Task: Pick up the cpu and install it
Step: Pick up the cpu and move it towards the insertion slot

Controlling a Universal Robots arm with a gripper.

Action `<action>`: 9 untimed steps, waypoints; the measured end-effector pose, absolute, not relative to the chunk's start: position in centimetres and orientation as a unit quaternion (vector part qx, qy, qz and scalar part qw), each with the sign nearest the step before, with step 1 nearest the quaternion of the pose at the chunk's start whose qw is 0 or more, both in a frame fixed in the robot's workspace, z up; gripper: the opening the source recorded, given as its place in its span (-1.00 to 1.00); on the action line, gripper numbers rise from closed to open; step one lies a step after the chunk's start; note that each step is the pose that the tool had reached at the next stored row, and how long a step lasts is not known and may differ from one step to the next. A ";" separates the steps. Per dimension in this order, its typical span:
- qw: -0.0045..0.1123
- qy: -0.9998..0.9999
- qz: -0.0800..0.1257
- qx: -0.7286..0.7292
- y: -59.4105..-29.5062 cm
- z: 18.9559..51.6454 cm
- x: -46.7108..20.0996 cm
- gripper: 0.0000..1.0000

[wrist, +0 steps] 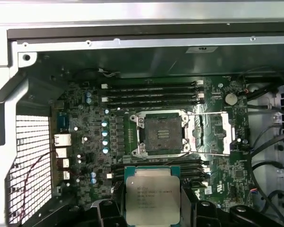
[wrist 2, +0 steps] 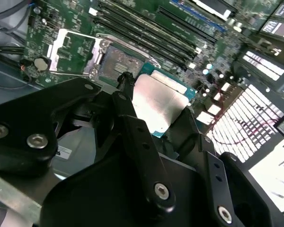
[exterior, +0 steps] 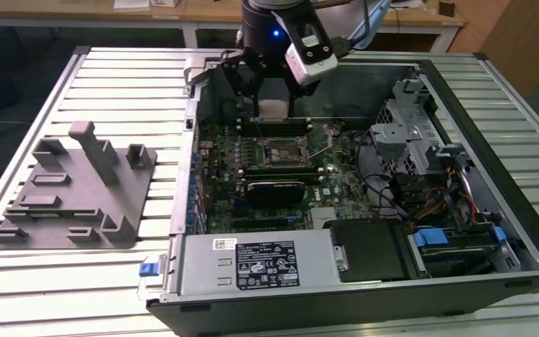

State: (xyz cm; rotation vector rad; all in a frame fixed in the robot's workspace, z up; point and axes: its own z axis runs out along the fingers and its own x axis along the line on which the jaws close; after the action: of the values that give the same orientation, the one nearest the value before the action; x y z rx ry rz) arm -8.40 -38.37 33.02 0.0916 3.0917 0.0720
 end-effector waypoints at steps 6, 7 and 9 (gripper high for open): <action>0.027 0.999 0.023 0.028 -38.2 32.3 -8.1 0.09; 0.027 0.999 0.023 0.028 -38.2 32.2 -8.0 0.09; 0.027 0.999 0.023 0.028 -38.2 31.9 -7.9 0.09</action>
State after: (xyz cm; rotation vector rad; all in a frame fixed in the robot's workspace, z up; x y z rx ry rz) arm -7.88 -38.17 31.91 0.0861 3.0854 0.0722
